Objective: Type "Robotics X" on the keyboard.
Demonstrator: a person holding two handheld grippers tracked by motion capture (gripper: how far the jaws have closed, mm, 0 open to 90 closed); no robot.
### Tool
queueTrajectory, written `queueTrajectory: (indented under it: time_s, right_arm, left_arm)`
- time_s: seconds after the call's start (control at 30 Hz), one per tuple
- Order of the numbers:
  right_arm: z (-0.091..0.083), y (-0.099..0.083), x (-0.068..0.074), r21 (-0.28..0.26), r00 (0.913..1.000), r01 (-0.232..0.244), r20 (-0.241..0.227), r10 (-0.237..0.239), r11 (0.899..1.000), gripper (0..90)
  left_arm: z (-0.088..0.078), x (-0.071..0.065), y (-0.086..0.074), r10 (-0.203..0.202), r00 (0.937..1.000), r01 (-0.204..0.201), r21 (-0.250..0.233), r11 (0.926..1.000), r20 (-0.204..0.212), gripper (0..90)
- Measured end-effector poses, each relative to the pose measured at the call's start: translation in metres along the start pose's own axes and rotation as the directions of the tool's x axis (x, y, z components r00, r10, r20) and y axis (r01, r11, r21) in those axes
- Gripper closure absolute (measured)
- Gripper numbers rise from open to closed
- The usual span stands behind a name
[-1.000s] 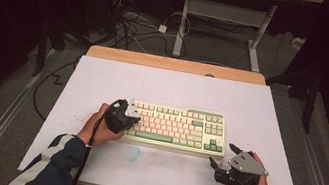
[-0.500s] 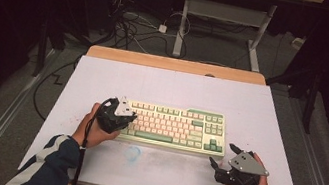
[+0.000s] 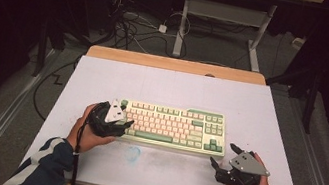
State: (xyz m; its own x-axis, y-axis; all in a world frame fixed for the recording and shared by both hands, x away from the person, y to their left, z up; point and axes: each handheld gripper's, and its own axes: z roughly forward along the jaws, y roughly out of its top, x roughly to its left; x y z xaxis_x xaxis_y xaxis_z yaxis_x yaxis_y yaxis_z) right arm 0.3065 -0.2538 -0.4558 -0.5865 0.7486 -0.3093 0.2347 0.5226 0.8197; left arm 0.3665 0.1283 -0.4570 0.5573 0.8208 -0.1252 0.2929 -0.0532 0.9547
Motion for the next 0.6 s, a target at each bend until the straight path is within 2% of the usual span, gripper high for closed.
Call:
queueTrajectory:
  time_s: [0.13, 0.23, 0.4, 0.6]
  right_arm:
    - [0.000, 0.000, 0.000, -0.001, 1.0000, -0.001, 0.002, 0.001, 1.000, 23.3]
    - [-0.001, 0.000, -0.001, -0.003, 1.0000, -0.002, 0.004, 0.002, 1.000, 23.2]
    - [-0.001, 0.000, 0.000, -0.004, 1.0000, 0.003, 0.004, -0.003, 1.000, 23.1]
    - [-0.001, 0.001, 0.000, -0.003, 1.0000, 0.003, 0.005, -0.003, 1.000, 23.1]
  left_arm:
    - [-0.003, 0.001, -0.005, -0.002, 0.9999, 0.002, -0.016, 0.9999, -0.013, 24.0]
    - [-0.008, 0.003, -0.008, -0.002, 0.9998, 0.001, -0.022, 0.9998, -0.020, 21.0]
    - [-0.016, 0.006, -0.015, 0.000, 0.9998, 0.000, -0.007, 1.0000, -0.021, 19.3]
    - [-0.024, 0.009, -0.022, 0.000, 0.9991, 0.000, 0.008, 1.0000, -0.042, 19.3]
